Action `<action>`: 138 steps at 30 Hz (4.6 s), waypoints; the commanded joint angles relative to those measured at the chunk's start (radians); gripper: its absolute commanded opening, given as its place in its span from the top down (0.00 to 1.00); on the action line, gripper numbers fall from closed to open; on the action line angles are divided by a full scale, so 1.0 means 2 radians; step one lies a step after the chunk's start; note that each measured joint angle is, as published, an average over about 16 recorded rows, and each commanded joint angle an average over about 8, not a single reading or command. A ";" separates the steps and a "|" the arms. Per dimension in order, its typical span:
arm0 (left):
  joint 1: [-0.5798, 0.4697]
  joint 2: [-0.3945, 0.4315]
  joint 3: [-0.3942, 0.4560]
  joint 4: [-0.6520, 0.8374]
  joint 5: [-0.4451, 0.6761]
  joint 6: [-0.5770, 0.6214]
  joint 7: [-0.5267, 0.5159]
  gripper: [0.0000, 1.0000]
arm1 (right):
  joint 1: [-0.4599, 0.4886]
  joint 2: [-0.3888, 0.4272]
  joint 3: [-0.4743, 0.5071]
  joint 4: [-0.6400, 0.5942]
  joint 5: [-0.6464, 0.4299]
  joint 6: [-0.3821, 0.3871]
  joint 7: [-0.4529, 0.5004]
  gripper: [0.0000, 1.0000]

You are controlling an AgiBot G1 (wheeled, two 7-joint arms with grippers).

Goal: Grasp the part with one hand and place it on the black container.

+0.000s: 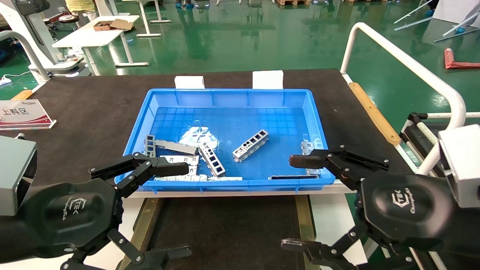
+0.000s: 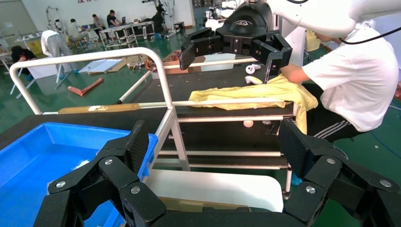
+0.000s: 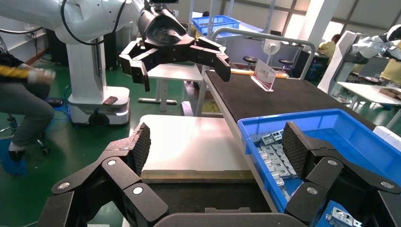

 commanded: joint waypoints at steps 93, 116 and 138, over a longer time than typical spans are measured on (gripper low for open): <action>-0.202 0.349 0.149 0.342 0.378 -0.372 0.043 0.00 | 0.000 0.000 0.000 0.000 0.000 0.000 0.000 0.00; -0.199 0.379 0.291 0.390 0.325 -0.484 -0.002 0.96 | 0.000 0.000 0.000 0.000 0.000 0.000 0.000 1.00; -0.206 0.377 0.393 0.396 0.238 -0.527 -0.018 1.00 | 0.000 0.000 0.000 0.000 0.000 0.000 0.000 1.00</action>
